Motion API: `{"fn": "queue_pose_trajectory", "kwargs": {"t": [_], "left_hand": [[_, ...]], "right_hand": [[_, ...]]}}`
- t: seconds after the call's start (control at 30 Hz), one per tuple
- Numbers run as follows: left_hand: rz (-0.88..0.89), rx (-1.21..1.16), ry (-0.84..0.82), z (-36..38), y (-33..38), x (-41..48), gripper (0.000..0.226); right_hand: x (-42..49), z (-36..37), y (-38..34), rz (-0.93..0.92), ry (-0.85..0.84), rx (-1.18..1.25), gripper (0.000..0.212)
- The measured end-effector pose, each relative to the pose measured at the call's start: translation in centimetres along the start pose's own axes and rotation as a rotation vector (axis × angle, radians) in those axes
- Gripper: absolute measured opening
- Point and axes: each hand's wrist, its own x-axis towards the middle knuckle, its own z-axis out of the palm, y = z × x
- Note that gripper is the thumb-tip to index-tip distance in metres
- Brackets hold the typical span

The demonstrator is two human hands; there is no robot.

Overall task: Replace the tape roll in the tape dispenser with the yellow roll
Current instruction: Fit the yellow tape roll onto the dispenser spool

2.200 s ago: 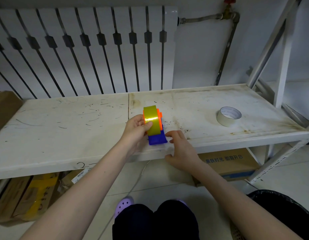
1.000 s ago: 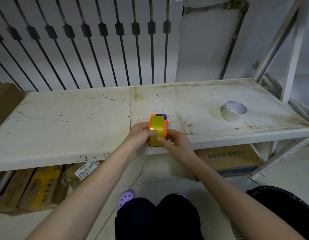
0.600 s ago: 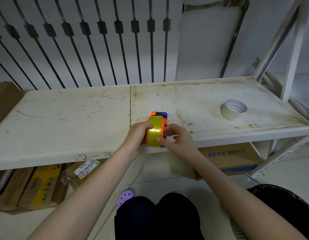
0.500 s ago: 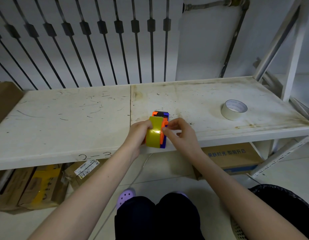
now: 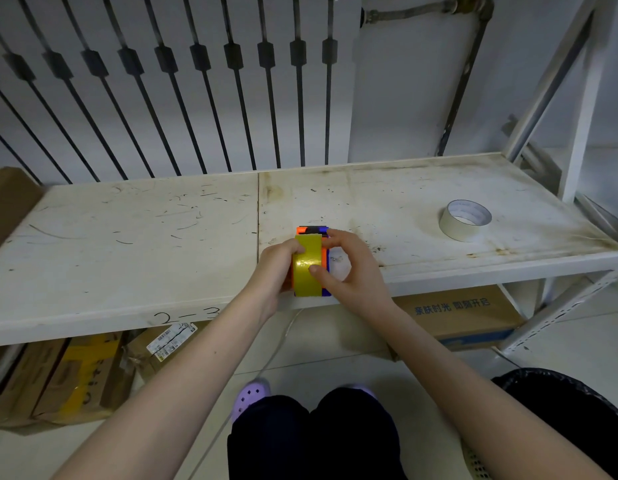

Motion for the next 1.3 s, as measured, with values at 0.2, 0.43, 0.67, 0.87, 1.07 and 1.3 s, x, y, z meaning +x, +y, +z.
{"fn": "queue_pose_trajectory", "kwargs": {"t": [0.2,0.43,0.67,0.87,1.07,1.3], "left_hand": [[-0.042,-0.065,0.004,0.4,0.2,0.0,0.018],[-0.038,0.025,-0.006,0.6,0.6,-0.2,0.028],[-0.048,0.006,-0.054,-0.1,0.5,-0.3,0.028],[-0.064,0.024,-0.024,0.1,0.9,-0.2,0.029],[-0.037,0.086,-0.006,0.2,1.2,-0.2,0.020],[-0.022,0.241,-0.018,0.3,1.6,-0.7,0.018]], "right_hand": [[-1.4,0.2,0.6,-0.182,0.016,-0.150,0.032],[-0.2,-0.3,0.5,0.075,-0.100,0.095,0.066],[0.5,-0.3,0.6,0.053,-0.183,0.005,0.075],[-0.1,-0.5,0.4,-0.289,-0.146,-0.263,0.077],[0.1,-0.9,0.4,-0.183,-0.160,-0.046,0.067],[0.4,-1.0,0.6,-0.003,-0.289,-0.039,0.081]]}}
